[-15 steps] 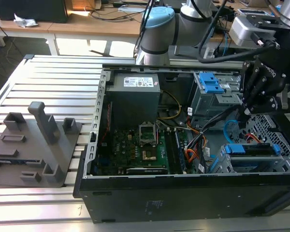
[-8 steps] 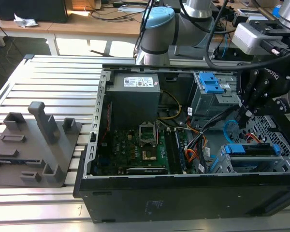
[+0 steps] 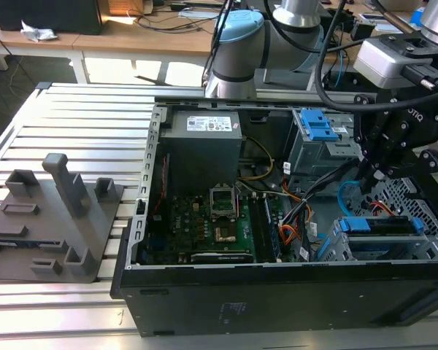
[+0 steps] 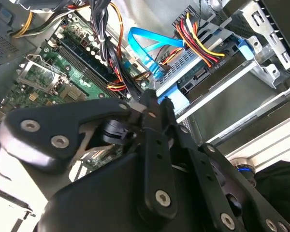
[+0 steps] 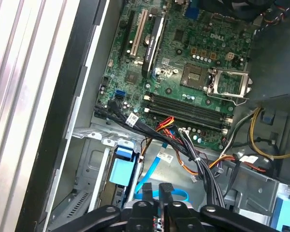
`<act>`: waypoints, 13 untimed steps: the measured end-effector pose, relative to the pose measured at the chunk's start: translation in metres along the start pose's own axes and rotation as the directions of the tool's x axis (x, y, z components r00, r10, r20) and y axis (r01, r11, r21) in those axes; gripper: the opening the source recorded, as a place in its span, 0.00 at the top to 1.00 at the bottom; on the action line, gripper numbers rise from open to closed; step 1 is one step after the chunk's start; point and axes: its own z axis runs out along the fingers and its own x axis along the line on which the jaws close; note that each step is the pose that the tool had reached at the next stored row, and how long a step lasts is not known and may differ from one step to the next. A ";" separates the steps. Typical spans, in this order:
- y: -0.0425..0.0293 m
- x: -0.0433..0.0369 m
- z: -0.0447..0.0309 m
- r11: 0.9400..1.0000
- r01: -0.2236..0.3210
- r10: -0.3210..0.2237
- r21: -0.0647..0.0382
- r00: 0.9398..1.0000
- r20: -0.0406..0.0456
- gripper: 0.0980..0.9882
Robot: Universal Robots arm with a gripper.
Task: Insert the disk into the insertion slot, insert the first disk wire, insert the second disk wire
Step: 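Insert the second disk wire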
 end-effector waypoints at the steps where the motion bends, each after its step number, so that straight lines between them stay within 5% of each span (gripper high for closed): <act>1: 0.0000 0.0000 0.0000 1.000 0.000 0.000 0.000 1.000 0.000 0.85; 3: 0.0000 0.0000 0.0000 1.000 0.000 0.000 0.000 1.000 0.000 0.70; 9: -0.0139 -0.0071 0.0036 1.000 0.000 0.000 -0.006 1.000 -0.008 0.70; 13: -0.0216 -0.0128 0.0083 1.000 -0.002 0.001 -0.017 0.999 -0.047 0.70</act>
